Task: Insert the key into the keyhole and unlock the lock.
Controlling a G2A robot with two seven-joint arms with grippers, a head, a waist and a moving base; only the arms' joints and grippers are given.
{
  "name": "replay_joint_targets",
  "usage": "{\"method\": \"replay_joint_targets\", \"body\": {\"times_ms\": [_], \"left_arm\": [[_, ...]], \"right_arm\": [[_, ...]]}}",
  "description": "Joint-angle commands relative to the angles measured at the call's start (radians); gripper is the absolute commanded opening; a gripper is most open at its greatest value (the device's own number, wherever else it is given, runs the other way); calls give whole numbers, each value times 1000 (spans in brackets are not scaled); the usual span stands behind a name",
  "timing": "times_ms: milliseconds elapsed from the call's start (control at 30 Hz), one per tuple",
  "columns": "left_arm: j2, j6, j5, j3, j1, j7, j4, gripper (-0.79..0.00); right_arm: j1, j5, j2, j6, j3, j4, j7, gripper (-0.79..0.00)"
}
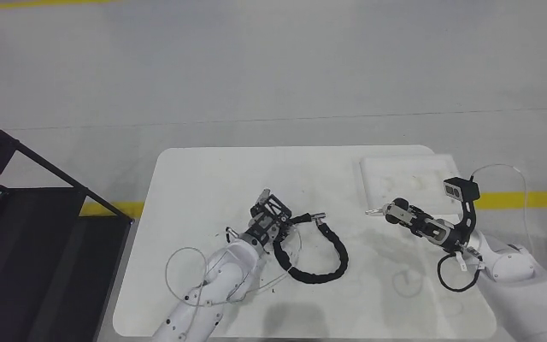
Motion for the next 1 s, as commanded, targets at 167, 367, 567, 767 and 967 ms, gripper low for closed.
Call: {"method": "replay_joint_targets", "body": {"times_ms": [167, 367, 567, 767, 967], "left_arm": [[-27, -3, 31, 98, -26, -65, -13, 0], [-30, 20, 41, 103, -29, -59, -14, 0], [-30, 20, 41, 103, -29, -59, -14, 0], [-29, -89, -16, 77, -56, -121, -39, 0], [-36, -322, -207, 41, -172, -273, -98, 0]], "right_arm": [[0, 0, 0, 0, 0, 0, 0, -785], [0, 0, 0, 0, 0, 0, 0, -785], [0, 0, 0, 0, 0, 0, 0, -785], [0, 0, 0, 0, 0, 0, 0, -785], [0, 0, 0, 0, 0, 0, 0, -785]]}}
